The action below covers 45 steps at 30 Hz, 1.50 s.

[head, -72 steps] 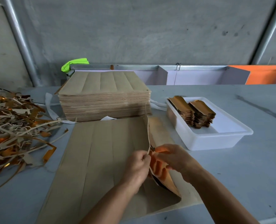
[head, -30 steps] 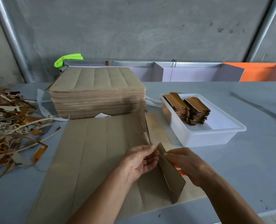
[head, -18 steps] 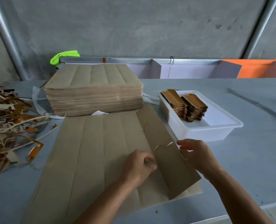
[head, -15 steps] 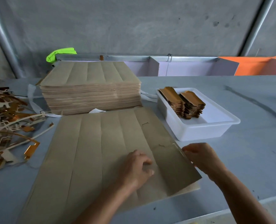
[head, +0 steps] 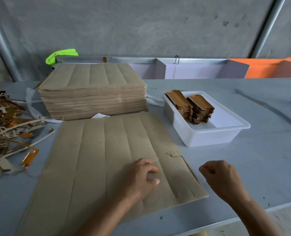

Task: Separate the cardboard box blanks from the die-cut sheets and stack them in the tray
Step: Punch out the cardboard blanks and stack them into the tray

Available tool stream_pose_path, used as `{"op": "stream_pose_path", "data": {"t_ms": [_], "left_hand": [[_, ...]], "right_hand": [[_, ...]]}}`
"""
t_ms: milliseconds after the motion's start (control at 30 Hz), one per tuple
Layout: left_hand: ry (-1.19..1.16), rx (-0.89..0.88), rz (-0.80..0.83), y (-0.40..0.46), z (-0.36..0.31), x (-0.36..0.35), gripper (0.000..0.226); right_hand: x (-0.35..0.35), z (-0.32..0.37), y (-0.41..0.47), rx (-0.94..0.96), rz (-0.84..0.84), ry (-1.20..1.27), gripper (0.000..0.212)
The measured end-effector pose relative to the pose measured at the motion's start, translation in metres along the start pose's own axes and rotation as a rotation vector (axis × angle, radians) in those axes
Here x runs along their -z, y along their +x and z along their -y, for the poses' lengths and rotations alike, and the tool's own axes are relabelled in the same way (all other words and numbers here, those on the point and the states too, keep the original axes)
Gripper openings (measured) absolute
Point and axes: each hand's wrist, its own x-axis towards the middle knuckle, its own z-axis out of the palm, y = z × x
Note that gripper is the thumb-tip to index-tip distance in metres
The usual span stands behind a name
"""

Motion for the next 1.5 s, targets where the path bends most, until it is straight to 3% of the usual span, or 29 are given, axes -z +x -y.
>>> {"op": "stream_pose_path", "data": {"t_ms": [133,300,467,600,667,733,800,900,1033,1267,1500], "left_hand": [[0.069,-0.07,-0.034,-0.004,-0.014,0.002,0.041],[0.241,-0.279,0.041,-0.013,-0.059,-0.017,0.061],[0.341,-0.264,0.024,-0.007,-0.076,-0.024,0.049],[0.535,-0.398,0.017,-0.012,-0.081,-0.021,0.039],[0.602,-0.442,0.154,-0.017,-0.088,-0.016,0.026],[0.625,-0.429,0.167,-0.019,-0.091,-0.012,0.016],[0.493,-0.311,0.062,-0.02,-0.09,-0.005,0.023],[-0.003,-0.055,-0.072,-0.016,-0.079,0.002,0.021],[-0.493,0.171,-0.063,-0.012,-0.066,0.016,0.024],[-0.829,0.187,-0.051,-0.013,-0.06,0.017,0.012],[-1.052,0.162,-0.128,-0.02,-0.051,0.021,0.018]], "right_hand": [[0.002,-0.005,-0.006,-0.031,0.084,0.113,0.018],[-0.007,-0.015,-0.008,-0.116,0.015,0.222,0.022],[-0.011,-0.018,-0.007,-0.131,0.007,0.313,0.023],[-0.01,-0.025,-0.006,-0.172,-0.025,0.436,0.025],[-0.01,-0.026,-0.007,-0.175,-0.036,0.477,0.025],[-0.01,-0.024,-0.008,-0.174,-0.045,0.512,0.024],[-0.008,-0.021,-0.01,-0.164,-0.048,0.543,0.022],[-0.004,-0.013,-0.011,-0.144,-0.029,0.587,0.017],[-0.001,0.005,-0.014,-0.104,0.041,0.625,0.016],[-0.007,0.03,-0.013,-0.074,0.072,0.65,0.01],[-0.01,0.027,-0.01,-0.14,-0.087,0.793,0.021]]}}
